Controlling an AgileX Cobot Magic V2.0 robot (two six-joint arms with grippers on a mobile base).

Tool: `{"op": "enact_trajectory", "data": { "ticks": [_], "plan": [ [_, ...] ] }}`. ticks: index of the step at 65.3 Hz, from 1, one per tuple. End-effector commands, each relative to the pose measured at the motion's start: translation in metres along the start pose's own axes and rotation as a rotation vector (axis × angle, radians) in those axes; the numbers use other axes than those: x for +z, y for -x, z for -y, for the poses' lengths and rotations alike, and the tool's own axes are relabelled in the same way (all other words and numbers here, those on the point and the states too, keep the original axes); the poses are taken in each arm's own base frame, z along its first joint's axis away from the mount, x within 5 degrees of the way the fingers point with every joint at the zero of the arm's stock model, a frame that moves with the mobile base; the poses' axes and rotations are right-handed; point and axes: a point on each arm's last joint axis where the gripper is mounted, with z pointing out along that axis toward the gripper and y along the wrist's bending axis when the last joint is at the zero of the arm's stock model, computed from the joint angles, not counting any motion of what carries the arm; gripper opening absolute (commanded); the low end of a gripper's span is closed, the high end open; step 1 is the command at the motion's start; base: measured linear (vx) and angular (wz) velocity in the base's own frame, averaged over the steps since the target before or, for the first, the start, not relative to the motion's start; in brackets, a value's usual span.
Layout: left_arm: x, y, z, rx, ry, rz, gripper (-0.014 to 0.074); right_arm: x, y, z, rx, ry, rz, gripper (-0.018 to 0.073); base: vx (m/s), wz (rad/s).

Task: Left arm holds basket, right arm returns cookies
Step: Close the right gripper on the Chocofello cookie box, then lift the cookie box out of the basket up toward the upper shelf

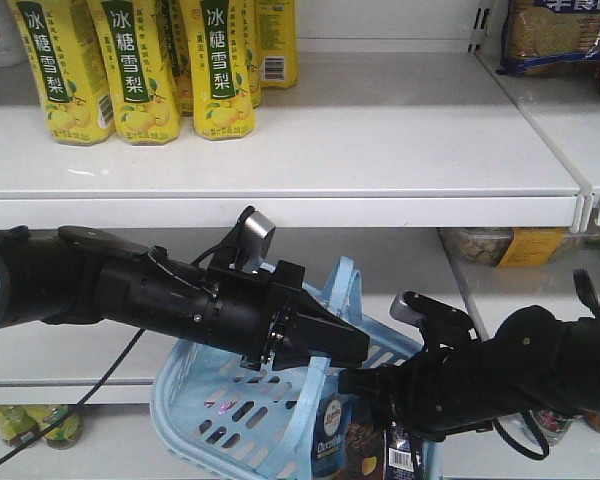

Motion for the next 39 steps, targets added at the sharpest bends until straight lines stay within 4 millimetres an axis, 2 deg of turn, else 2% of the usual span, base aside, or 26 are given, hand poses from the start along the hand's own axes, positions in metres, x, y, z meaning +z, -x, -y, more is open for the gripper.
{"op": "enact_trajectory", "data": {
  "ticks": [1, 10, 29, 39],
  "plan": [
    [-0.011, 0.016, 0.035, 0.051, -0.132, 0.158, -0.0006, -0.015, 0.008, -0.007, -0.035, 0.029, 0.075, 0.0168, 0.00, 0.00],
    [-0.011, 0.016, 0.035, 0.051, -0.132, 0.158, -0.0006, -0.032, 0.009, -0.013, -0.048, 0.064, 0.124, 0.0155, 0.00, 0.00],
    [-0.011, 0.016, 0.035, 0.051, -0.132, 0.158, -0.0006, -0.083, 0.002, -0.029, -0.113, 0.164, 0.228, 0.0163, 0.00, 0.00],
    [-0.011, 0.016, 0.035, 0.051, -0.132, 0.158, -0.0006, -0.106, -0.005, -0.027, -0.149, 0.137, 0.266, 0.0165, 0.00, 0.00]
  ]
}}
